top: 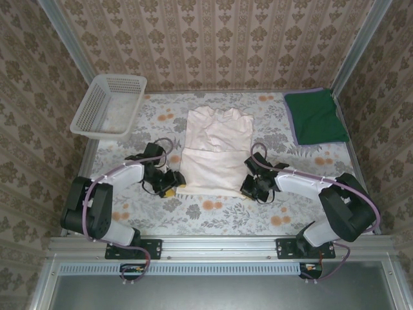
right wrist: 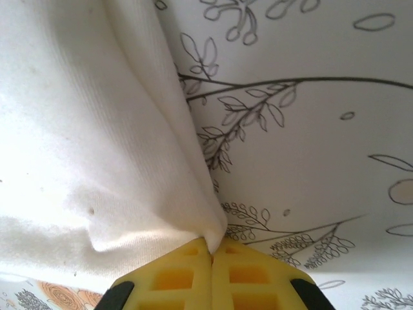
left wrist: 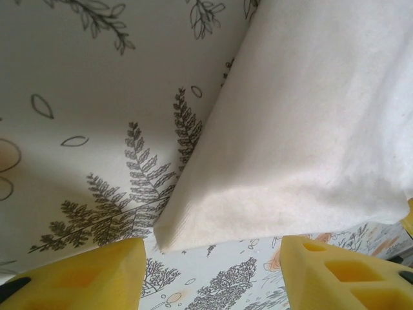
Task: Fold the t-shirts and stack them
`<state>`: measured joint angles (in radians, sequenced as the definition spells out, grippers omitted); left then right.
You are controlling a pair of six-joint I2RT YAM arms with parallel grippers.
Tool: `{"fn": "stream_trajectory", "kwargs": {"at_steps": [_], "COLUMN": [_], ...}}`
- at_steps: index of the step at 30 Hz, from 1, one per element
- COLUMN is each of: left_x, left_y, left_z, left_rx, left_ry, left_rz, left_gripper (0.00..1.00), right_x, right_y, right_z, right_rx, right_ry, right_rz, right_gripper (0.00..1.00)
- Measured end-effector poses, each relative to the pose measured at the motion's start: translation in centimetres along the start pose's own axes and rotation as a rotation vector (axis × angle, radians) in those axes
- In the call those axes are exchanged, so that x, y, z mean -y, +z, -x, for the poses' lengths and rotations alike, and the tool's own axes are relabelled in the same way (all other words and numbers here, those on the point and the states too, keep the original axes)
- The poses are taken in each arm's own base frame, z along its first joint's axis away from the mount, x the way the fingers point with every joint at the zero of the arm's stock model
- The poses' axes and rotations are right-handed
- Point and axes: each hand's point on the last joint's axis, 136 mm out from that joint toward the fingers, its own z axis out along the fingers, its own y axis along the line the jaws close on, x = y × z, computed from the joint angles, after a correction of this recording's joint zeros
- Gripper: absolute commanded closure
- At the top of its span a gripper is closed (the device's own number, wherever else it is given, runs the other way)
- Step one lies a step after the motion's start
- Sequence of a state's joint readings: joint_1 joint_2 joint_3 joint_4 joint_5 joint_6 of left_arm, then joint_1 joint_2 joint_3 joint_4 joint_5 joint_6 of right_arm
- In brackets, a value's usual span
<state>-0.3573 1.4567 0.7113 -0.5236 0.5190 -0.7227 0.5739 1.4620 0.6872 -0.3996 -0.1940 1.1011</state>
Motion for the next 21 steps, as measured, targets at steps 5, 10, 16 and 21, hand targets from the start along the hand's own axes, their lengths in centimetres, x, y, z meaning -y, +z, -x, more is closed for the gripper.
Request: {"fn": "stream_trajectory", "kwargs": {"at_steps": [5, 10, 16, 21], "left_x": [-1.1, -1.2, -1.7, -1.9], "left_y": [0.8, 0.9, 1.3, 1.3], "left_z": [-1.1, -1.1, -1.0, -0.9], "left_rx": [-0.032, -0.03, -0.065, -0.088], "left_ry": [-0.024, -0.024, -0.058, -0.084], "left_rz": [0.005, 0.009, 0.036, 0.061], "left_gripper": [0.55, 0.61, 0.7, 0.76], "right_x": [0.8, 1.0, 1.1, 1.1], "right_y": [-0.2, -0.2, -0.3, -0.3], "right_z": [-0.5, -0.6, -0.8, -0.8], "right_rx": [0.004, 0.01, 0.013, 0.013], "right_ry": [0.021, 0.037, 0.047, 0.046], "right_rz": [0.008, 0.03, 0.039, 0.04], "right_gripper": [1.0, 1.0, 1.0, 1.0]}}
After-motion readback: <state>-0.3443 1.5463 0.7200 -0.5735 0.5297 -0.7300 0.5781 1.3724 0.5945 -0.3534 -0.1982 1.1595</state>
